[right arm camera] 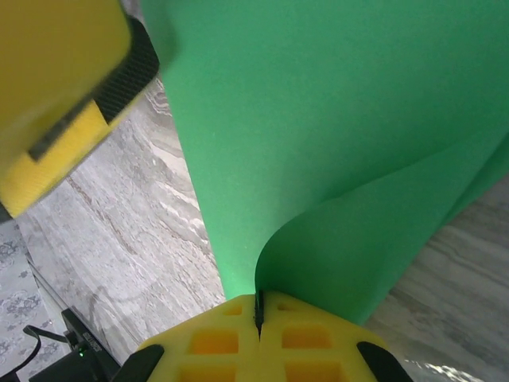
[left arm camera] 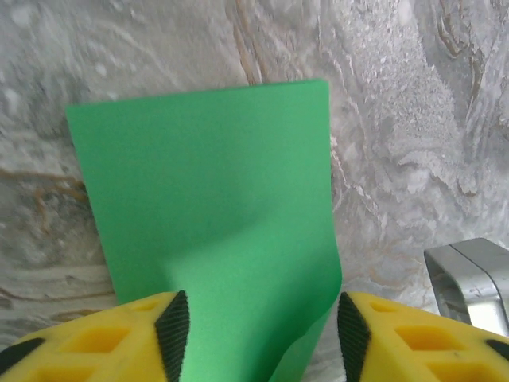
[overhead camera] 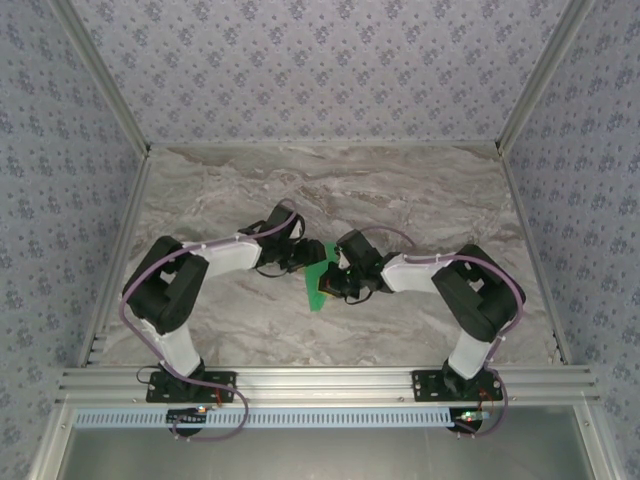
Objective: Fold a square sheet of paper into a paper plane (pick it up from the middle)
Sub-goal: Third fold the triangle at the center of the table.
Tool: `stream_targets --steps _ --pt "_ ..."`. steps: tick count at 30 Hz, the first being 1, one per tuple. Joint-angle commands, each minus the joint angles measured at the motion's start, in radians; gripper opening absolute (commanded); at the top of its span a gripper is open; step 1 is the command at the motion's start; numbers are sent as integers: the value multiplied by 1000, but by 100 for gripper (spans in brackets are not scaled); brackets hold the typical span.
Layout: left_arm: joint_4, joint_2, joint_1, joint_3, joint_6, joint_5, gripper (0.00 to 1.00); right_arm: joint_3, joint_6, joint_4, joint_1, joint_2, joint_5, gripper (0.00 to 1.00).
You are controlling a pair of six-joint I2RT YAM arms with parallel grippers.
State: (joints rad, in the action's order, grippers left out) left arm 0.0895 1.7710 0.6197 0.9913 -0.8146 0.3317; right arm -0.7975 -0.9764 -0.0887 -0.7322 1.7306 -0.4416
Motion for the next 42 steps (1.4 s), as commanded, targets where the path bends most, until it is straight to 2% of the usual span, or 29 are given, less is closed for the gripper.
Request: stream_targets --steps 1,7,10,42 --pt "39 42 -21 50 35 -23 45 -24 3 -49 -7 33 18 6" --pt "86 114 -21 90 56 -26 33 -27 7 -85 -4 52 24 6" --pt "93 125 -21 85 56 -25 30 -24 2 -108 -3 57 31 6" --pt "100 131 -21 63 61 -30 28 -45 31 -133 14 98 55 5"
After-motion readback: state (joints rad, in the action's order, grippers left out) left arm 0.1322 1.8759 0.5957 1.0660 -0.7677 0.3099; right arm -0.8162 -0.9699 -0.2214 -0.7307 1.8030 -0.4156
